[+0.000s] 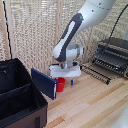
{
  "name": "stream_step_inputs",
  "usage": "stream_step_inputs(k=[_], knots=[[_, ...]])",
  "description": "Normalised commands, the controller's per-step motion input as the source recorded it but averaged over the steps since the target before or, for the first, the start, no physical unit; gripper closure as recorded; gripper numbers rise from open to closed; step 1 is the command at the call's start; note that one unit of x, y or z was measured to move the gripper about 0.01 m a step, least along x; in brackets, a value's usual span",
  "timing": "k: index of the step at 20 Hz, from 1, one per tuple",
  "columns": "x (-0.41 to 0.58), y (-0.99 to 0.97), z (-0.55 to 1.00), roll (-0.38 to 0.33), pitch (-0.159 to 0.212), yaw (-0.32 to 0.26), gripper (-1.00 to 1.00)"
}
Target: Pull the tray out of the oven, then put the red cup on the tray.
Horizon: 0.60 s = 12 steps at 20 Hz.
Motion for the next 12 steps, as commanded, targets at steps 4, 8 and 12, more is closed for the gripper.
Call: stream_step_inputs(k=[4,8,12], knots=[[-0.013,-0.01,-0.02,0.001,-0.002,0.015,1.00],[-0.023,-0.02,-0.01,0.000,0.001,0.049,1.00],[0.004,-0.14,0.13,0.013,-0.022,-0.033,1.00]])
